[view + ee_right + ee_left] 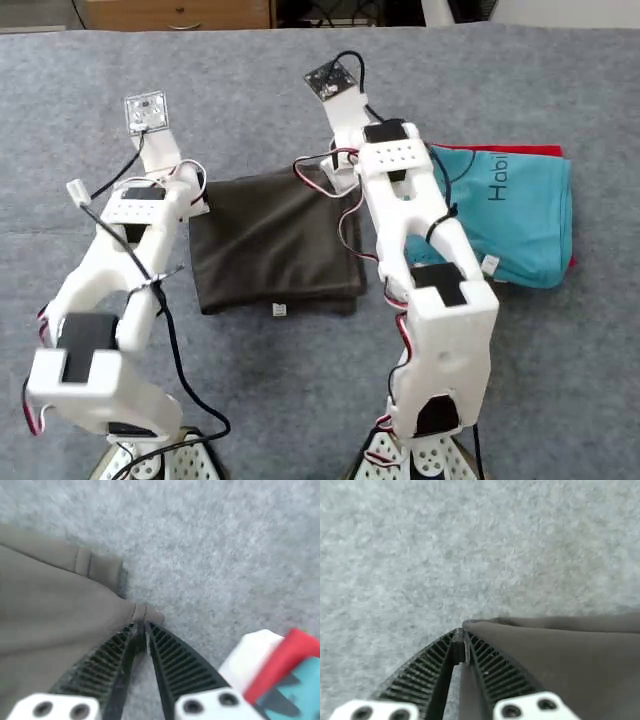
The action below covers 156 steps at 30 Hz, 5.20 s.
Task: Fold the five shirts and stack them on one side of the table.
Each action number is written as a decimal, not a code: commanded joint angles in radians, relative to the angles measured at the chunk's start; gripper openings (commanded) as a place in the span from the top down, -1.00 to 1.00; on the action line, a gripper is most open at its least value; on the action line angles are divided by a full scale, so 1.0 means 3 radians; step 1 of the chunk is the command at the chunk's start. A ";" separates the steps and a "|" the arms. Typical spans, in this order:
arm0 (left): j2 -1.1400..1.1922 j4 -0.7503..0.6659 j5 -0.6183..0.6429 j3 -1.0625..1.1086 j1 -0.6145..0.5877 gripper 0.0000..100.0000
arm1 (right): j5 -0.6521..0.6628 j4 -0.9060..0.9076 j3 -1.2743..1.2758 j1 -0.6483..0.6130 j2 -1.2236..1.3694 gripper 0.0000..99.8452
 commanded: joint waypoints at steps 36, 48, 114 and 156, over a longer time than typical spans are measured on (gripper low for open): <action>-0.0384 -0.0041 0.0000 -0.0018 0.0136 0.94 | -0.0199 0.0179 -0.0151 0.0271 -0.0299 0.97; 0.0619 0.0742 0.0000 -0.1020 -0.0023 0.94 | -0.0199 0.0189 -0.0105 0.0266 -0.0422 0.97; 0.0752 0.1141 -0.0020 -0.1399 -0.0514 0.94 | -0.3197 0.1059 0.0248 -0.0977 0.0115 0.16; 0.0752 0.1125 0.0005 -0.1409 -0.0611 0.94 | -0.2266 0.2071 -0.1128 -0.0624 0.0391 0.97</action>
